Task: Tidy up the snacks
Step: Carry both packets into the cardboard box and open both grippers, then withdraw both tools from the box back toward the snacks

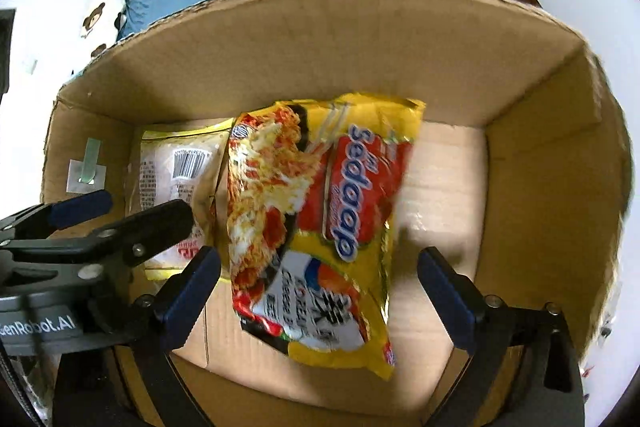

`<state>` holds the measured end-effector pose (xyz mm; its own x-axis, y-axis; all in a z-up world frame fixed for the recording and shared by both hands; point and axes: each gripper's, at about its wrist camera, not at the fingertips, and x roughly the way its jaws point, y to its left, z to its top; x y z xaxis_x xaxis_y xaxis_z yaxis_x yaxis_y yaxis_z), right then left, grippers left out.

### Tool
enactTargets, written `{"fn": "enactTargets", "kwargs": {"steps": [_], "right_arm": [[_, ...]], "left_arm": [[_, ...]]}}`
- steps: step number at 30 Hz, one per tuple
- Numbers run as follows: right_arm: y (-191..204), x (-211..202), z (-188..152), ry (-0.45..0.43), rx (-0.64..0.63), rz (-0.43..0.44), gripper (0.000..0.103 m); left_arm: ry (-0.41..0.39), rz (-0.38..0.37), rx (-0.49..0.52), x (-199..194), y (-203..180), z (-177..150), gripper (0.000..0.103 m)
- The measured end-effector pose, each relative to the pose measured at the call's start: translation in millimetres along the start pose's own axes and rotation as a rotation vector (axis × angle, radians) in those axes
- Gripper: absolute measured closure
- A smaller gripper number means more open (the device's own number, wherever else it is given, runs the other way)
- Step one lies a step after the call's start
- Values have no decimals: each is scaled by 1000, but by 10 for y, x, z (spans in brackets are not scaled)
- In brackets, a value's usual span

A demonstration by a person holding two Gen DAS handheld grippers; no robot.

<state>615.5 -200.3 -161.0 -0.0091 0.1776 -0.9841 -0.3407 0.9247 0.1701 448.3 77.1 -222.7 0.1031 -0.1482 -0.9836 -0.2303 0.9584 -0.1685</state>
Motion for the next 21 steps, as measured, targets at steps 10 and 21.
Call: {"fn": "enactTargets", "kwargs": {"steps": [10,21], "right_arm": [[-17,-739,-582,-149,11,-26,3],[164,-1350,-1207,-285,-11,-65,3]], "left_arm": [[-197,47,8,-706,-21,-728,0],[-326,61,29,-1241,-10,-1260,0]]}}
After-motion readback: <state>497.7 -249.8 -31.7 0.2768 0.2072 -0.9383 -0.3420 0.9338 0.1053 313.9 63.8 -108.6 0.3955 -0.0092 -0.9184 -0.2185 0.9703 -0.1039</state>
